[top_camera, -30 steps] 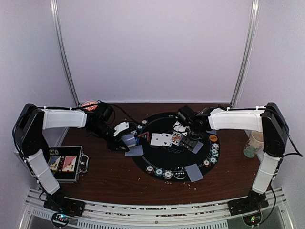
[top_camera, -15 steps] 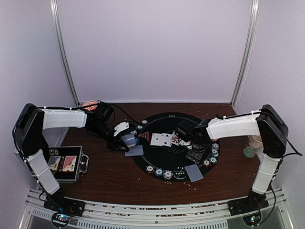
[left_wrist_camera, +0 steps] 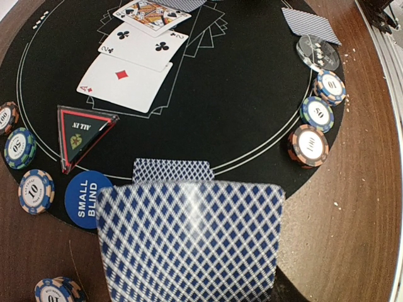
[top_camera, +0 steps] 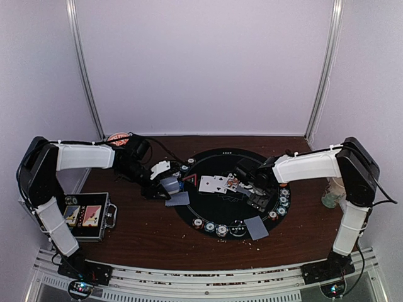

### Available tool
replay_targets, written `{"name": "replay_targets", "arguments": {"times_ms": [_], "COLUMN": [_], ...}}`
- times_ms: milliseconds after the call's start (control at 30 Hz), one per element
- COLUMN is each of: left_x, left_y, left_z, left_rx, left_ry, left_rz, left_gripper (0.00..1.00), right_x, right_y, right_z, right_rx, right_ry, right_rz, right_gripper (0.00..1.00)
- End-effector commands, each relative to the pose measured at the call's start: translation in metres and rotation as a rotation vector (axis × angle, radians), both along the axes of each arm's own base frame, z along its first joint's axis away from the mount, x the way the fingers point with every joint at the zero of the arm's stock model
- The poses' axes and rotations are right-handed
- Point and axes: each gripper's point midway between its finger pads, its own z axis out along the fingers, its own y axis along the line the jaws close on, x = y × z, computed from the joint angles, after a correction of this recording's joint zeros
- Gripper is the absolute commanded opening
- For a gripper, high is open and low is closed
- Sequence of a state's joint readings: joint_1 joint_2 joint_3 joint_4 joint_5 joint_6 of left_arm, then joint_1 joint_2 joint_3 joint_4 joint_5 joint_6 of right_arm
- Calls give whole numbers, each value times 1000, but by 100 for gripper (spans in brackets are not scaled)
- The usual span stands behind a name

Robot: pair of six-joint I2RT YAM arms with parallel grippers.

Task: Distribute texas hold em gaming equipment
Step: Adjust the poker card in the community card area.

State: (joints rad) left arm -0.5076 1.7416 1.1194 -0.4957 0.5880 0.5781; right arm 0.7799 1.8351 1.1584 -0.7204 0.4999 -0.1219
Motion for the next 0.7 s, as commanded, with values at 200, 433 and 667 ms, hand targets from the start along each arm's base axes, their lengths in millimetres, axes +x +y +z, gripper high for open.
{"name": "replay_targets", "arguments": {"times_ms": [200, 433, 667], "left_x": [2, 3, 3], "left_y": [-6, -6, -6], "left_z": [12, 11, 9], "left_rx": [-36, -34, -32], "left_ry": [-28, -28, -23], "left_rz": [-18, -19, -17], "left_gripper": [48, 48, 48], "right_x": [11, 5, 9], "right_y": [-13, 11, 22], "right_z": [-4, 12, 7], "right_rx": [-18, 101, 123], "right_ry": [-37, -5, 0], "right_rz": [-56, -5, 3], "right_gripper": [88, 88, 88]}}
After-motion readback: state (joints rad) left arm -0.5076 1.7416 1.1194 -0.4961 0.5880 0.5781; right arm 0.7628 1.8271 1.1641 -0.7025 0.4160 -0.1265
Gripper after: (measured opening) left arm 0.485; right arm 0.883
